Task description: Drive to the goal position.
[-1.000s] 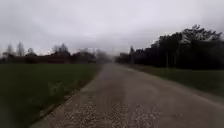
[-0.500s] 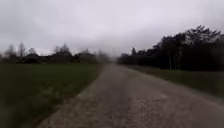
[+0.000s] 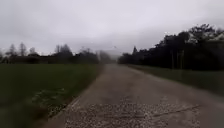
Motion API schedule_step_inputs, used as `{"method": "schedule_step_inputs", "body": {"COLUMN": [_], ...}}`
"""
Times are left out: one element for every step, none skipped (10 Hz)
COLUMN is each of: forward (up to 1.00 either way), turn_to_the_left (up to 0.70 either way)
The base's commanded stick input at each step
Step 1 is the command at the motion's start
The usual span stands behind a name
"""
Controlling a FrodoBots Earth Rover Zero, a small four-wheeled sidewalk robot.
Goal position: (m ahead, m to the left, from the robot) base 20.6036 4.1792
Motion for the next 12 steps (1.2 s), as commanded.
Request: {"method": "schedule_step_inputs", "body": {"forward": [0.85,0.85,0.85,0.85,0.85,0.85,0.85,0.85,0.85,0.85,0.85,0.85], "turn_to_the_left": [0.0,0.0,0.0,0.0,0.0,0.0,0.0,0.0,0.0,0.0,0.0,-0.04]}}
